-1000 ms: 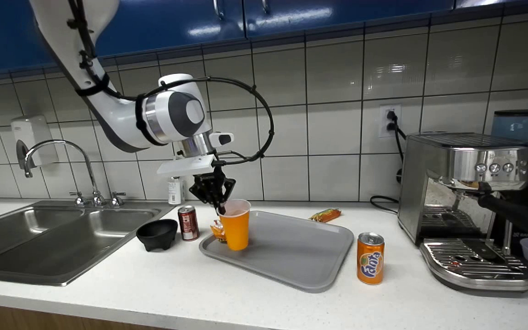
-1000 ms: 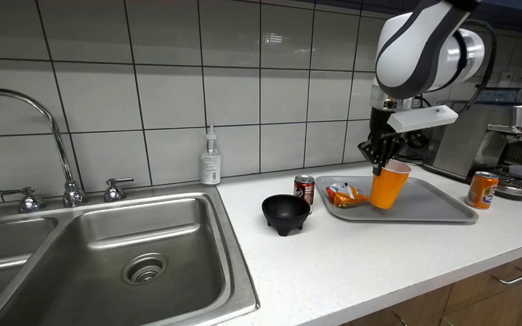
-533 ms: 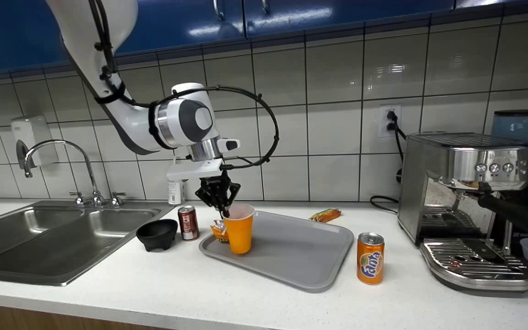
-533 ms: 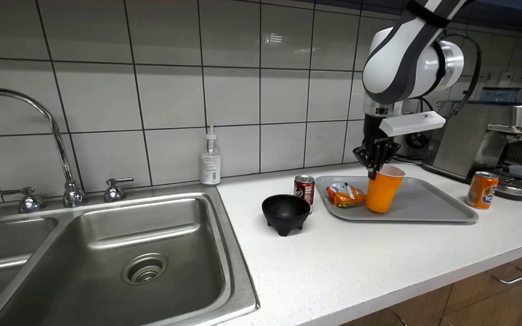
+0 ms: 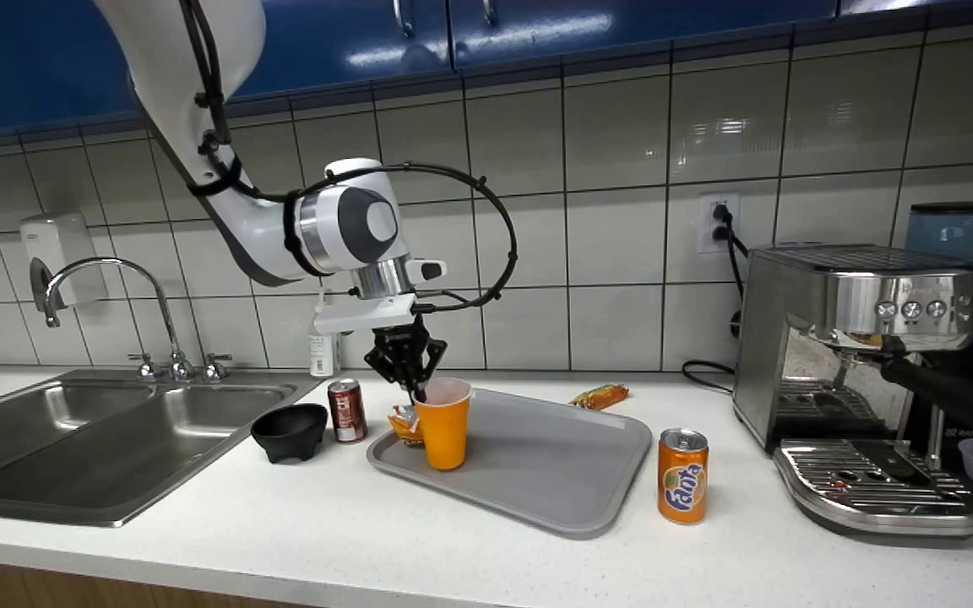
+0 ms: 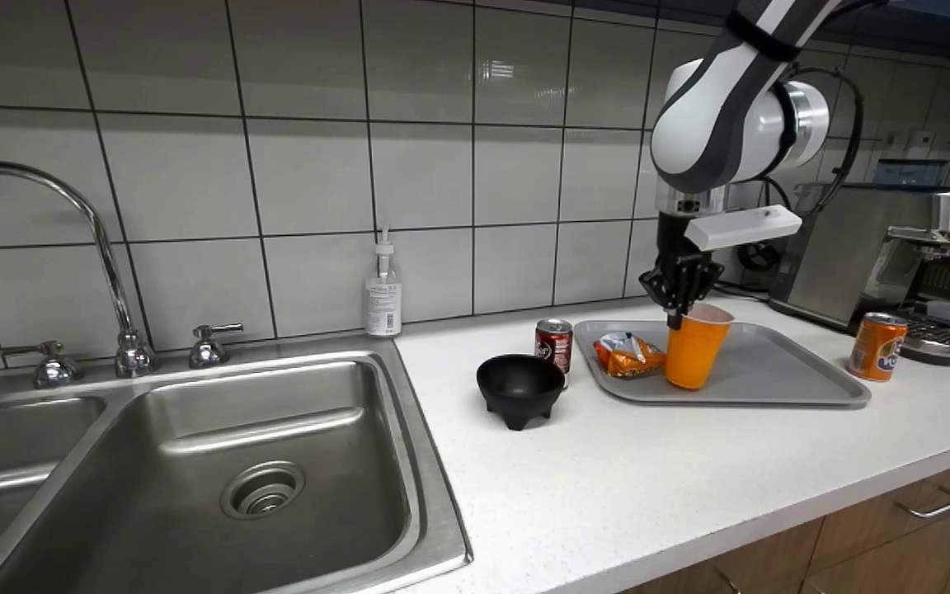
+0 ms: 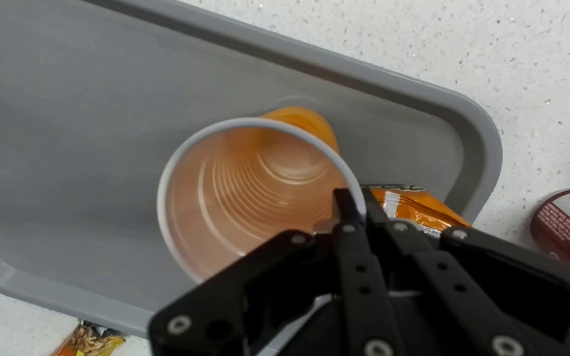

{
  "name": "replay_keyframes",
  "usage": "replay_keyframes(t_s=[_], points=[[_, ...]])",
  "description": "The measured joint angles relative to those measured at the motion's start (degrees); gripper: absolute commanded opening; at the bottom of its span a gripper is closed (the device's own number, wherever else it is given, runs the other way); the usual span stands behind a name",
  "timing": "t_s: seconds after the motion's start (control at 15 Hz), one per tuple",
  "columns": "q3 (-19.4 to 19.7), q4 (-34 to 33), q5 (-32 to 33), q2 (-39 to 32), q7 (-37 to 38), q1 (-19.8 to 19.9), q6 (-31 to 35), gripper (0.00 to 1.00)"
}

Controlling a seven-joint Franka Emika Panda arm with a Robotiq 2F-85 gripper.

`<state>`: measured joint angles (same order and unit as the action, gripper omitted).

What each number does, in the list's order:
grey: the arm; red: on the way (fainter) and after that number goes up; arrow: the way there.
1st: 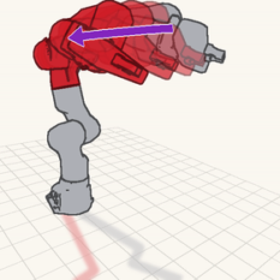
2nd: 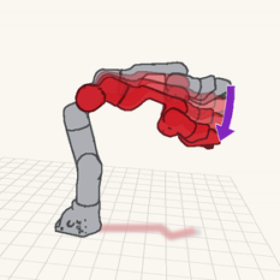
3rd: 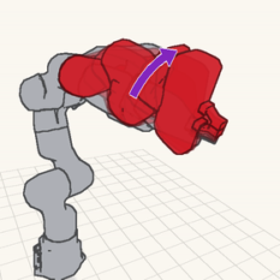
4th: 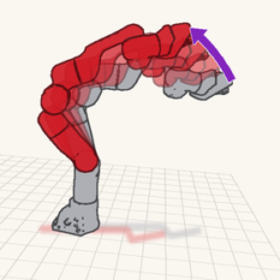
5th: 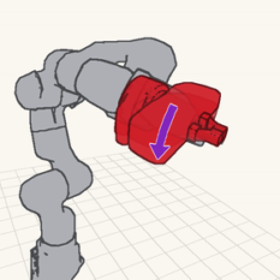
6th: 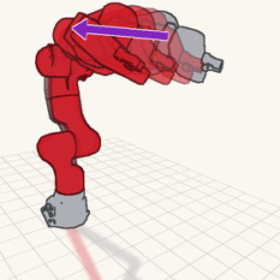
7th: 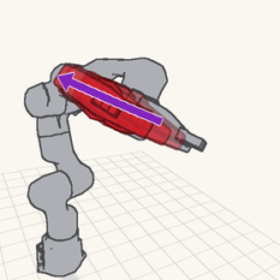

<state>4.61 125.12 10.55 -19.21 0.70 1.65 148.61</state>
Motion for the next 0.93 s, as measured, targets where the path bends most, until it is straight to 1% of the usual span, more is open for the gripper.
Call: replay_keyframes(t_s=[0.07,0.2,0.27,0.4,0.53,0.67,0.73,0.93], points=[[-0.01,-0.18,0.00,-0.15,-0.04,0.00,-0.25,0.31],[-0.04,-0.50,0.00,-0.40,-0.12,-0.01,-0.69,0.44],[-0.06,-0.59,0.00,-0.46,-0.16,-0.02,-0.78,0.53],[-0.11,-0.73,0.00,-0.47,-0.25,-0.02,-0.85,0.66],[-0.19,-0.95,0.00,-0.47,-0.35,-0.04,-0.85,0.83],[-0.25,-1.27,0.00,-0.44,-0.42,-0.10,-0.85,0.98],[-0.26,-1.44,0.00,-0.38,-0.44,-0.13,-0.84,1.00],[-0.29,-1.84,-0.01,0.07,-0.46,-0.20,-0.83,1.00]])
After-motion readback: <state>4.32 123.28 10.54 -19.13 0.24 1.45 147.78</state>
